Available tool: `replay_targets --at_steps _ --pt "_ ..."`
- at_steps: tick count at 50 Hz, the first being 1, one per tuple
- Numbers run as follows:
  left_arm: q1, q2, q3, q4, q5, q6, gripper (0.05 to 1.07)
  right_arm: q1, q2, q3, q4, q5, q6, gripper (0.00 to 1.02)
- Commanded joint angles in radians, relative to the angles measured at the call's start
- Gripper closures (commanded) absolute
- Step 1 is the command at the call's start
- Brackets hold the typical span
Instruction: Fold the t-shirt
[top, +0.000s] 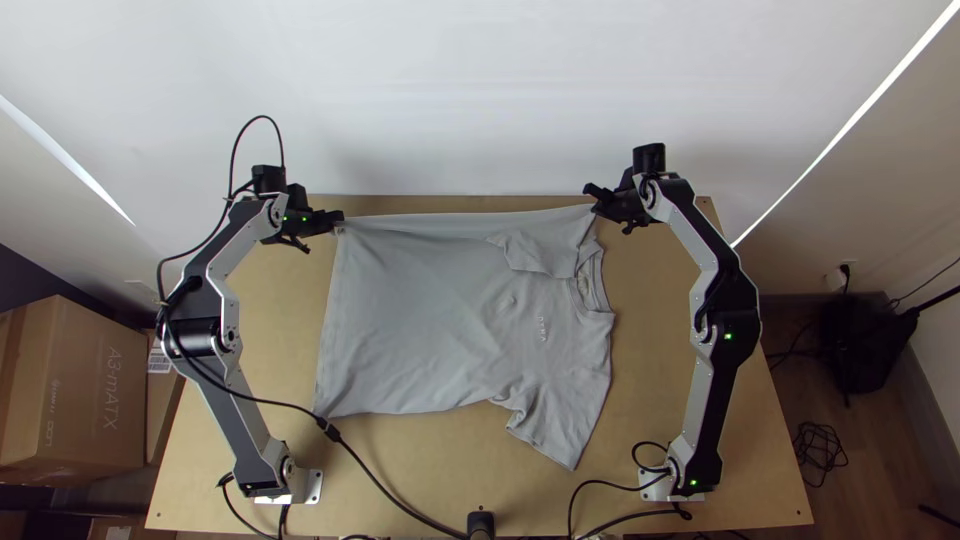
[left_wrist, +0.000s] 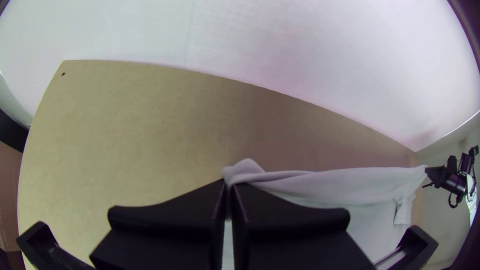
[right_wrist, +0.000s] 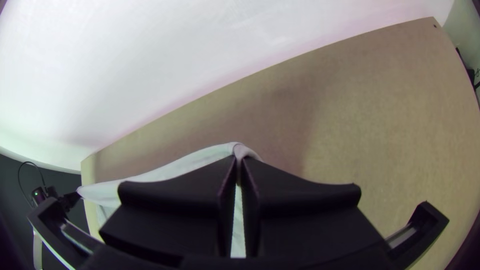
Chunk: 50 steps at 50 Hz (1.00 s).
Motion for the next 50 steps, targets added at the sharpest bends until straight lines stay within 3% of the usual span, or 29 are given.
replay_targets --at_steps 1,25,50 --pt "0.020 -0.108 -0.083 -0.003 0.007 0.004 1.05 -0.015 -0.072 -0.060 -0.011 0.025 -0.002 1.00" --pt "0.025 -0.356 -0.427 0.091 0.045 0.018 1.05 0.024 -0.325 -0.397 0.020 0.025 -0.018 1.00" --pt "0.008 -0.474 -0.677 0.174 0.042 0.009 1.05 0.031 -0.440 -0.717 0.162 0.025 -0.015 1.00"
